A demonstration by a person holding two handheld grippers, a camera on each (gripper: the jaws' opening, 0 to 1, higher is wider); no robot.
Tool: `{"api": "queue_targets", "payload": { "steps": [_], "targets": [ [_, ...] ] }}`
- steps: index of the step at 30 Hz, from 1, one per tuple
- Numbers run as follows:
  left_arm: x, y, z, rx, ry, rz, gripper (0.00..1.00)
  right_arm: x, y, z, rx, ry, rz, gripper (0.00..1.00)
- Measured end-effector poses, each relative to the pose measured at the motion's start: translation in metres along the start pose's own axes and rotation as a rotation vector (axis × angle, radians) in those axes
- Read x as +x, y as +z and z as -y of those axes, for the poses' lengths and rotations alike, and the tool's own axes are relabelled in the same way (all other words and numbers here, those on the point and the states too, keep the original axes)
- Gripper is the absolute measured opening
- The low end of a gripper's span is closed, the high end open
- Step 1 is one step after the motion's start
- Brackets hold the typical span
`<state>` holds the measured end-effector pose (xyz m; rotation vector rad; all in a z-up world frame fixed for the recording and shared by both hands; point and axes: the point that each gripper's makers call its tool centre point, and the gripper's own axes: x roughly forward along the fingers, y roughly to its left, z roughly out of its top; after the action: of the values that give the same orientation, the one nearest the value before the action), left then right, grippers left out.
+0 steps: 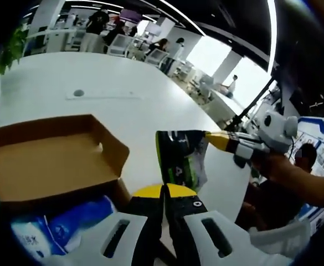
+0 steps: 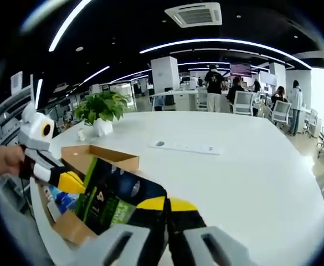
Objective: Operate the shoe box by opening the lid, removing the specified soft item, and placing it in the target area until the item is outside and the box remains undamaged.
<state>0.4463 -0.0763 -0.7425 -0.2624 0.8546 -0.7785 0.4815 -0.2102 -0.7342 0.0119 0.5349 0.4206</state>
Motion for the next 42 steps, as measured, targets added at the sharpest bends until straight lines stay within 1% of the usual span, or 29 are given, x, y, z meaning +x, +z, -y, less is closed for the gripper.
{"api": "queue_targets", "payload": {
  "steps": [2,6,12,16,18,22,29,31,32,34,37,39,42],
  "targets": [
    [0.005,-0.002,-0.001,-0.002,0.008,-0.01,0.0,0.002,-0.004,0.003,-0.009,-0.004,-0.019,0.0],
    [0.01,-0.007,-0.001,0.029,0.026,-0.032,0.0,0.007,-0.007,0.007,-0.023,-0.005,-0.036,0.0],
    [0.02,-0.01,-0.002,0.059,0.05,-0.047,0.0,0.011,-0.011,0.013,-0.015,-0.014,-0.046,0.0],
    [0.026,-0.013,-0.006,0.066,0.076,-0.074,0.0,0.013,-0.016,0.017,-0.018,-0.017,-0.065,0.0],
    [0.029,-0.017,-0.006,0.09,0.089,-0.1,0.0,0.016,-0.021,0.019,-0.022,-0.019,-0.076,0.0],
    [0.034,-0.021,-0.006,0.146,0.099,-0.12,0.0,0.02,-0.031,0.022,-0.02,-0.025,-0.098,0.0],
    [0.04,-0.023,-0.011,0.204,0.126,-0.142,0.0,0.022,-0.037,0.025,-0.031,-0.026,-0.117,0.0],
    [0.043,-0.025,-0.014,0.284,0.147,-0.164,0.0,0.024,-0.038,0.026,-0.033,-0.025,-0.118,0.0],
    [0.043,-0.027,-0.014,0.301,0.157,-0.172,0.0,0.025,-0.038,0.026,-0.037,-0.022,-0.118,0.0],
    [0.046,-0.029,-0.012,0.311,0.16,-0.176,0.0,0.027,-0.04,0.027,-0.048,-0.023,-0.124,0.0],
    [0.05,-0.033,-0.014,0.345,0.172,-0.201,0.0,0.03,-0.044,0.029,-0.072,-0.021,-0.132,0.0],
    [0.051,-0.032,-0.015,0.344,0.179,-0.201,0.0,0.032,-0.046,0.029,-0.086,-0.019,-0.137,0.0],
    [0.052,-0.029,-0.019,0.389,0.205,-0.215,0.0,0.034,-0.049,0.031,-0.094,-0.02,-0.142,0.0]
  ]
}}
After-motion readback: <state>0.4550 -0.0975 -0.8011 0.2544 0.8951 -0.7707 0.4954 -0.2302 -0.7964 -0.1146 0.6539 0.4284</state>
